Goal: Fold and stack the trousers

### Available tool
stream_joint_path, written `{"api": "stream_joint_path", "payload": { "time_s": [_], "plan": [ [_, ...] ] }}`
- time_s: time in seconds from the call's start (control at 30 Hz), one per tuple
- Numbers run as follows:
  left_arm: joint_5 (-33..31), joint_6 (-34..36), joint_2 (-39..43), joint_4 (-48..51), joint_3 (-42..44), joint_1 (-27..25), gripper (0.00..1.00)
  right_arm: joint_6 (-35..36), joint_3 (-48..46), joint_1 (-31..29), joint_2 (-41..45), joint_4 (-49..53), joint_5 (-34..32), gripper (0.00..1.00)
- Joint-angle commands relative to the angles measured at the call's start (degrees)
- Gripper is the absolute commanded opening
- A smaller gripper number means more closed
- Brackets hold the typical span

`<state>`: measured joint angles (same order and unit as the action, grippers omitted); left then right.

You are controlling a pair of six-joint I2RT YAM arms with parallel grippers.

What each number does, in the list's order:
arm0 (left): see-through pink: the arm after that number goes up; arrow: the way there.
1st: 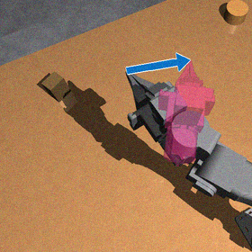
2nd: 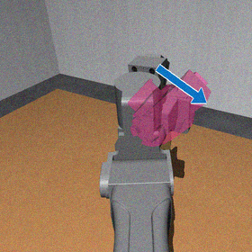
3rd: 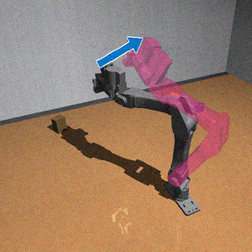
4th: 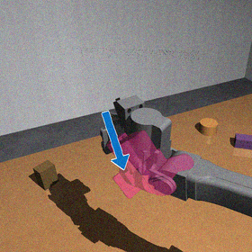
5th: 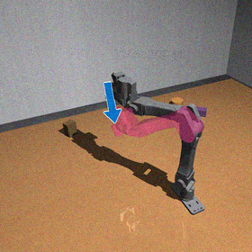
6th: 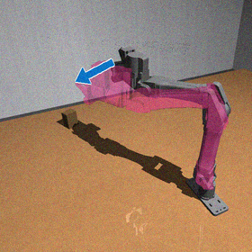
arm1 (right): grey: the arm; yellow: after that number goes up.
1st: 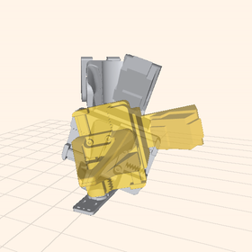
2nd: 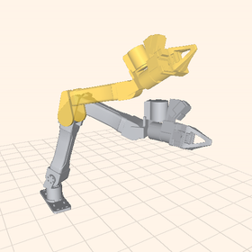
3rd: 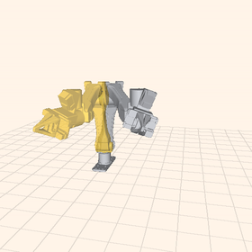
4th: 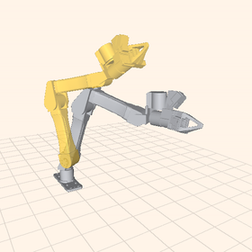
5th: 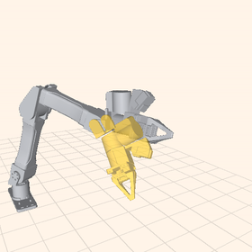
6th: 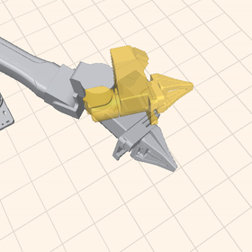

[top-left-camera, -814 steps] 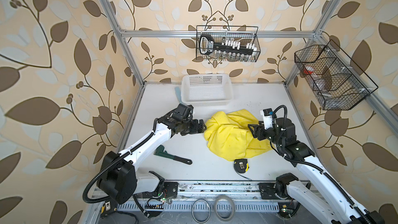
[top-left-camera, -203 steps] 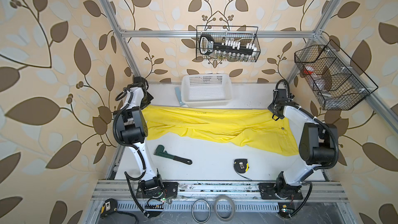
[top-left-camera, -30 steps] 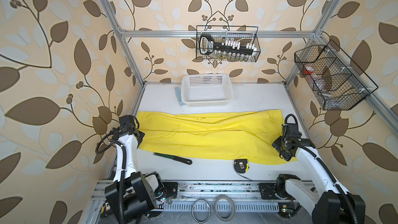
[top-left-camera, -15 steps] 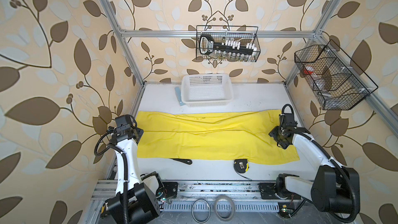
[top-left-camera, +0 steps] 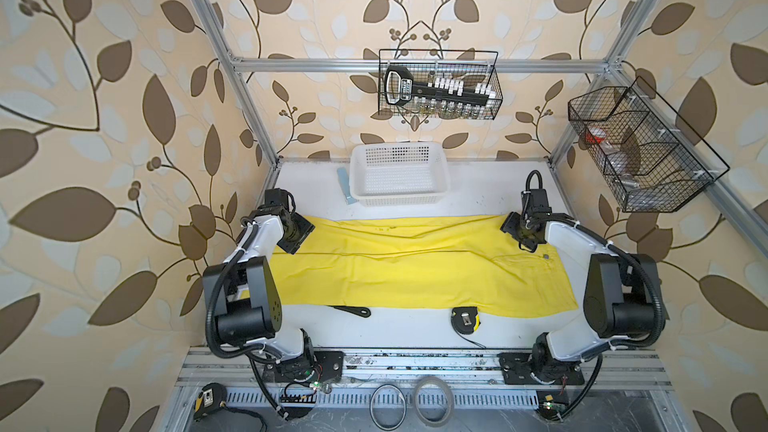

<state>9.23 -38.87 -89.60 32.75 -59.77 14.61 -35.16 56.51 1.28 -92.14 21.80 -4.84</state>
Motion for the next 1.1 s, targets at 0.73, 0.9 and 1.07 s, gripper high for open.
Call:
{"api": "stream_joint_path", "payload": {
  "time_s": [0.73, 0.9, 1.07],
  "plan": [
    [5.46, -0.68, -16.13, -1.22, -9.14, -3.19, 0.59, 2.84, 3.88, -3.13, -13.51, 3.96, -4.55, 0.4],
    [4.19, 0.11, -16.58, -0.06, -10.07, -3.22, 0.59, 0.5, 9.76, -2.3, -16.5, 5.59, -2.73, 0.49],
    [3.07, 0.88, -17.53, 1.1, -11.91, -3.2, 0.6, -0.52, 14.31, -1.12, -20.99, 5.88, -1.14, 0.48]
  ]
}}
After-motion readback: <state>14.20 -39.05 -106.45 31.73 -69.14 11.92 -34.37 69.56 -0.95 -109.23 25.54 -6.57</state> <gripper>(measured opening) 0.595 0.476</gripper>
